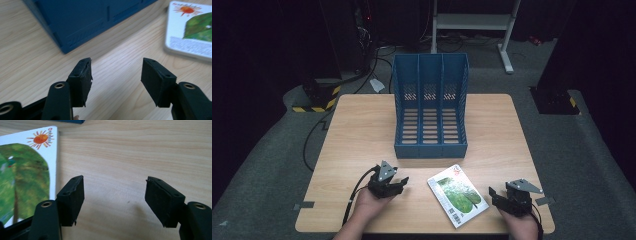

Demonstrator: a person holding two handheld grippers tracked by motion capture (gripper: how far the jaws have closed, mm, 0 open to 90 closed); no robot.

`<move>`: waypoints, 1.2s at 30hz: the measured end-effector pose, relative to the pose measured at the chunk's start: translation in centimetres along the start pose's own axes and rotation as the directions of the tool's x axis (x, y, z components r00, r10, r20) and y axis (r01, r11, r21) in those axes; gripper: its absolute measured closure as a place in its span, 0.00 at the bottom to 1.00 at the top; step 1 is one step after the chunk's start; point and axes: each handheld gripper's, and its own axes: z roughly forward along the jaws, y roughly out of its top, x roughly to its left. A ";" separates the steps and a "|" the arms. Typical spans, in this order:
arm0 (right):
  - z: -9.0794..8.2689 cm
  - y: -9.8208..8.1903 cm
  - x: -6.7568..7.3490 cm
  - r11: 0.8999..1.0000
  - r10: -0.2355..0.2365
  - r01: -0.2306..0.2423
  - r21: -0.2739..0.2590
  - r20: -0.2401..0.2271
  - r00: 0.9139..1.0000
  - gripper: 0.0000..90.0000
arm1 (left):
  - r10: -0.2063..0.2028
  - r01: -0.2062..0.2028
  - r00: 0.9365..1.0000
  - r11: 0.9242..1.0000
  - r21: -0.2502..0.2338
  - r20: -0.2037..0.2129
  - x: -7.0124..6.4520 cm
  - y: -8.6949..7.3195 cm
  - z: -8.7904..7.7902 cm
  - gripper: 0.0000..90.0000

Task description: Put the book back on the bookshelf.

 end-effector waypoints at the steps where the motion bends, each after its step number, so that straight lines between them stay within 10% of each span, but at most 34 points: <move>1: 0.0 0.0 0.0 1.000 0.000 0.000 0.000 0.000 1.000 0.35 | 0.000 0.000 1.000 1.000 0.000 0.000 0.0 0.0 0.0 0.47; 17: -3.1 -3.4 0.9 1.000 -0.003 0.003 0.015 -0.010 1.000 0.39 | 0.072 -0.075 0.980 0.997 0.009 0.186 -4.9 2.9 4.8 0.51; 36: -2.1 -2.9 2.5 0.998 -0.051 0.053 0.031 -0.056 0.997 0.42 | 0.058 -0.066 0.971 0.998 0.024 0.232 -4.7 2.3 4.7 0.56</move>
